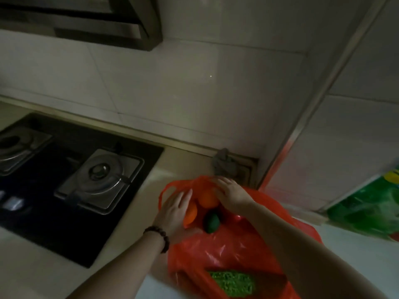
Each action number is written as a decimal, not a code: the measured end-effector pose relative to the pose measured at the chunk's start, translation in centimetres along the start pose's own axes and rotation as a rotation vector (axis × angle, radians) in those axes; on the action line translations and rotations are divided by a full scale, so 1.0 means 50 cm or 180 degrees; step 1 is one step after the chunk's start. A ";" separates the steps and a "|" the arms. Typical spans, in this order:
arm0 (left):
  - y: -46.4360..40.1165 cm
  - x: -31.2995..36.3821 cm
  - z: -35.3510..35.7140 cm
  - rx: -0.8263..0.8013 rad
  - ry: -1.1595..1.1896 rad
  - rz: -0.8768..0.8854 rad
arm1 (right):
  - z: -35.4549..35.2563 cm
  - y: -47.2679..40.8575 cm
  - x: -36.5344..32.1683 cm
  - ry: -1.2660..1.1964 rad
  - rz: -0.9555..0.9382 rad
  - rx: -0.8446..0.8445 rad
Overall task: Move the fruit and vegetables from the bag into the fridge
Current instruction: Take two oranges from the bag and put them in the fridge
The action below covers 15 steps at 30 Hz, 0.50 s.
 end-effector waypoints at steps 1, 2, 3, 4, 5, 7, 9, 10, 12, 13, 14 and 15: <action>-0.005 -0.001 0.006 -0.0061 0.0076 -0.0062 | 0.006 -0.009 0.007 -0.0358 0.0218 -0.0108; -0.006 -0.002 0.012 -0.0111 0.0174 -0.0117 | 0.013 -0.014 0.013 -0.0699 0.0471 -0.0220; -0.006 -0.002 0.018 -0.0172 0.0325 -0.0200 | 0.019 -0.015 0.019 -0.0956 0.0692 -0.0322; -0.003 -0.004 0.026 -0.0232 0.0513 -0.0292 | 0.024 -0.013 0.021 -0.1111 0.0840 -0.0404; 0.002 -0.007 0.032 -0.0297 0.0702 -0.0386 | 0.028 -0.011 0.023 -0.1172 0.0937 -0.0472; 0.015 -0.020 0.048 -0.0422 0.0950 -0.0536 | 0.033 -0.004 0.021 -0.1180 0.1091 -0.0596; 0.028 -0.035 0.060 -0.0446 0.1100 -0.0607 | 0.023 0.004 0.011 -0.1220 0.1235 -0.0753; 0.033 -0.042 0.062 -0.0392 0.1176 -0.0604 | 0.014 0.008 0.007 -0.1171 0.1173 -0.0757; 0.044 -0.044 0.056 -0.0042 0.1199 -0.0449 | -0.013 0.021 -0.003 -0.0866 0.0767 -0.0466; 0.051 -0.039 0.050 0.0271 0.1131 -0.0318 | -0.026 0.030 -0.008 -0.0680 0.0496 -0.0179; 0.058 -0.033 0.046 0.0659 0.1002 -0.0148 | -0.036 0.041 -0.016 -0.0507 0.0200 0.0136; 0.064 -0.022 0.042 0.1030 0.0842 0.0042 | -0.039 0.050 -0.023 -0.0368 -0.0068 0.0366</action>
Point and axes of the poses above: each hand's wrist, its own y-axis away from the middle knuckle, its own z-axis out of the palm, x = y × z, the point moved 1 cm from there along -y, towards the middle knuckle, and after that the axes turned 1 degree about y, right-handed, at the moved point
